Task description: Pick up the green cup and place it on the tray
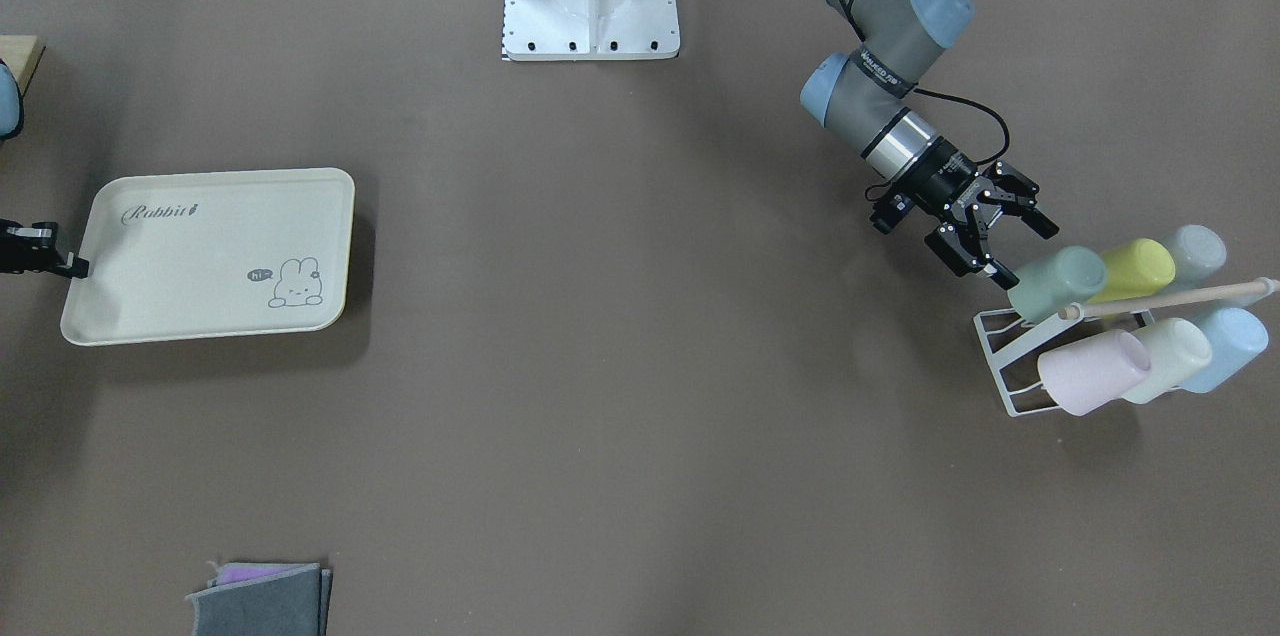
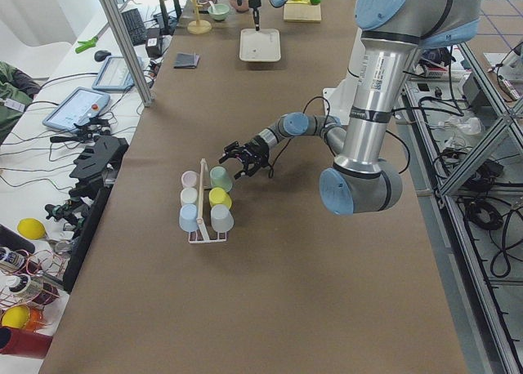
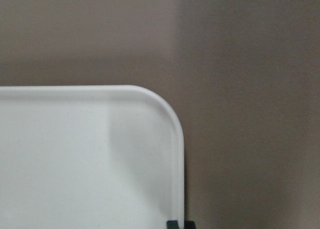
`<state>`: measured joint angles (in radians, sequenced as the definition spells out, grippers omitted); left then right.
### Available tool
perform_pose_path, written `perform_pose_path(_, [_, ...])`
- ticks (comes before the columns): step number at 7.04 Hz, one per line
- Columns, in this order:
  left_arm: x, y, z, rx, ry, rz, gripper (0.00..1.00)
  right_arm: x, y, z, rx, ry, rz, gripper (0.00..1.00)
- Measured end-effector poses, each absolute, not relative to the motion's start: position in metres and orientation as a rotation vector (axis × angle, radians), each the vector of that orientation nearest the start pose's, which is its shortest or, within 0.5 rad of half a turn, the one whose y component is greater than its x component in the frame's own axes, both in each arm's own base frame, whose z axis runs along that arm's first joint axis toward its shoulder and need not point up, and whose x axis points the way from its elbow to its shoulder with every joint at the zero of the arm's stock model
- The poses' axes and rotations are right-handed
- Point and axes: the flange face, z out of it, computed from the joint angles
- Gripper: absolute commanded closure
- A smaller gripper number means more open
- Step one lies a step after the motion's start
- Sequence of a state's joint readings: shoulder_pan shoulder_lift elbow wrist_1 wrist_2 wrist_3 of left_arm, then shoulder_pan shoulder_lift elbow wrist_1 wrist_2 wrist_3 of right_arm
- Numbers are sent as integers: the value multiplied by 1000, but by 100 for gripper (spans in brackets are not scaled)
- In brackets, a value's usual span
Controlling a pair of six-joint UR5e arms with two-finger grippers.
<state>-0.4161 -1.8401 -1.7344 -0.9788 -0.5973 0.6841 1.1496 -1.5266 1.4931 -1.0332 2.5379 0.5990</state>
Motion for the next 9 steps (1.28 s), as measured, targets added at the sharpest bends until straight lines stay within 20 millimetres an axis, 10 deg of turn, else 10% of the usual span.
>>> perform_pose_path(2, [424, -425, 492, 84, -1167, 1748, 2, -201, -521, 536, -52, -1112, -87, 100])
perform_pose_path(5, [427, -427, 507, 67, -1178, 1755, 2, -311, -547, 421, -87, -1120, -106, 100])
perform_pose_path(9, [431, -432, 518, 80, -1208, 1743, 3, -463, -502, 331, -113, -1017, -144, 100])
